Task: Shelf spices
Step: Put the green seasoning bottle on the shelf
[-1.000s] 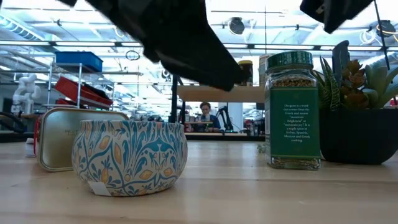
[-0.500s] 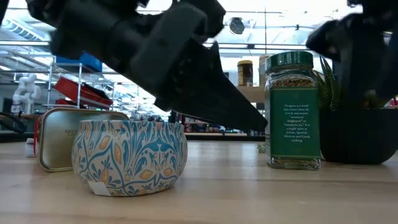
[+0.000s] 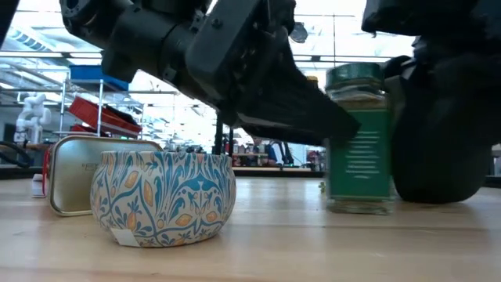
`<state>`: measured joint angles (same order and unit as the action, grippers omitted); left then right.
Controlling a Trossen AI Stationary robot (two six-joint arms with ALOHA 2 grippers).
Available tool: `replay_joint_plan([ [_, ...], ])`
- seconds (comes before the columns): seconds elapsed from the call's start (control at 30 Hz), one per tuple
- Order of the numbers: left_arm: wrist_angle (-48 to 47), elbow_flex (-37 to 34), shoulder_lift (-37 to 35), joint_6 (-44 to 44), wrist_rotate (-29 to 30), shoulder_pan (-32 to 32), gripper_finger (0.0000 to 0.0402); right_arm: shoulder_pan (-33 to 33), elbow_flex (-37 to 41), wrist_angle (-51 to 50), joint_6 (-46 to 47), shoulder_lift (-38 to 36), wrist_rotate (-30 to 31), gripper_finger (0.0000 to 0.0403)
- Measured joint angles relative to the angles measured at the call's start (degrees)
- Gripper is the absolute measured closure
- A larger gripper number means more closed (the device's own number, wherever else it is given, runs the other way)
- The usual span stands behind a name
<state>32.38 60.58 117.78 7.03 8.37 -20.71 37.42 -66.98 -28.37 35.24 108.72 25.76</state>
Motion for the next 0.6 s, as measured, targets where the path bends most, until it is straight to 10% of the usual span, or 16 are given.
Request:
replay_joint_plan([
  [0.6, 0.7, 0.0, 2.7, -0.1, -3.2, 0.0, 0.0171, -0.6, 0.0, 5.8, -1.5, 1.1, 2.6, 0.0266],
])
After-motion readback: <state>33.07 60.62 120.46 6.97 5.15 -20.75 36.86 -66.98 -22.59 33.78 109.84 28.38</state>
